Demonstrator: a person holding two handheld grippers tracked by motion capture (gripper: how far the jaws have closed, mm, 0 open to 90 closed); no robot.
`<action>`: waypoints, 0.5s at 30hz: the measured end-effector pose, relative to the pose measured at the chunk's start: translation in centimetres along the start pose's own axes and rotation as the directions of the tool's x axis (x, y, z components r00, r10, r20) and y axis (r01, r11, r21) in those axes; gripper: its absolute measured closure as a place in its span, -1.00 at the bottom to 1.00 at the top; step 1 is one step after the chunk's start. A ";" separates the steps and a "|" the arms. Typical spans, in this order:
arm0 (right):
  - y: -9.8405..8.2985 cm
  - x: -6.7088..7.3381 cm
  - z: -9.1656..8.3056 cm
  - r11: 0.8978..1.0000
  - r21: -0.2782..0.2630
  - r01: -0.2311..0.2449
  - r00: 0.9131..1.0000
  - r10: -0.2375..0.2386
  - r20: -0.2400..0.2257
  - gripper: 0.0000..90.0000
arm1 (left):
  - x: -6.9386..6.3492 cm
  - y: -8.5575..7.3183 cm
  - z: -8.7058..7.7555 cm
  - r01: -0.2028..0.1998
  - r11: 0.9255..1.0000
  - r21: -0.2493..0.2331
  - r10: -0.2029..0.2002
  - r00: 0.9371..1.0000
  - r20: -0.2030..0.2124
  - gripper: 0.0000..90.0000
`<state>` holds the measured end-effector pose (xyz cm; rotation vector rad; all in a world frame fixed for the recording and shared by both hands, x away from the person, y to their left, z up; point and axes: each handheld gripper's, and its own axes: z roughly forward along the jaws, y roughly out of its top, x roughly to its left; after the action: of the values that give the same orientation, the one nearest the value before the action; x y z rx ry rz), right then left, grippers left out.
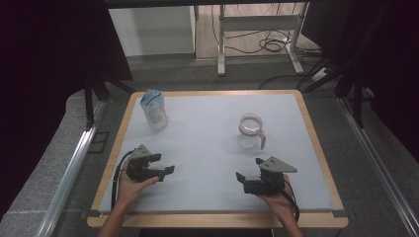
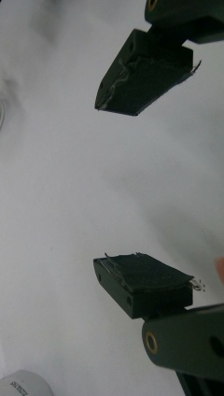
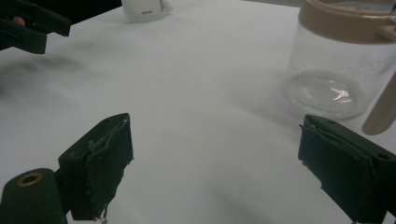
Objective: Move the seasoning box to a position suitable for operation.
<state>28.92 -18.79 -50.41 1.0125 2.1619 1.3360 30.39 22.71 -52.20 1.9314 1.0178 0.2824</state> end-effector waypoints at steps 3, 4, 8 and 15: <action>0.0 -0.3 -0.3 1.000 -0.001 -0.003 1.000 0.003 0.013 -0.76 | -0.1 0.0 0.0 0.002 1.000 -0.002 -0.002 1.000 -0.001 -0.54; 0.0 -0.4 -0.5 1.000 -0.005 -0.012 1.000 0.012 0.011 -0.76 | -0.1 0.1 0.0 0.000 1.000 -0.003 0.000 1.000 -0.006 -0.54; 0.0 -0.9 -1.7 1.000 -0.016 -0.012 0.999 0.013 0.046 -0.76 | -0.6 0.5 0.2 -0.019 1.000 -0.001 0.019 1.000 0.009 -0.54; 2.1 -0.7 -4.2 0.996 -0.091 -0.025 0.998 0.030 0.054 -0.76 | -1.2 1.2 0.4 -0.052 0.999 0.008 0.052 0.998 0.023 -0.52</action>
<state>27.40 -21.19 -46.61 1.0346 2.0359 1.3883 30.49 21.29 -51.18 1.9668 0.9568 0.2856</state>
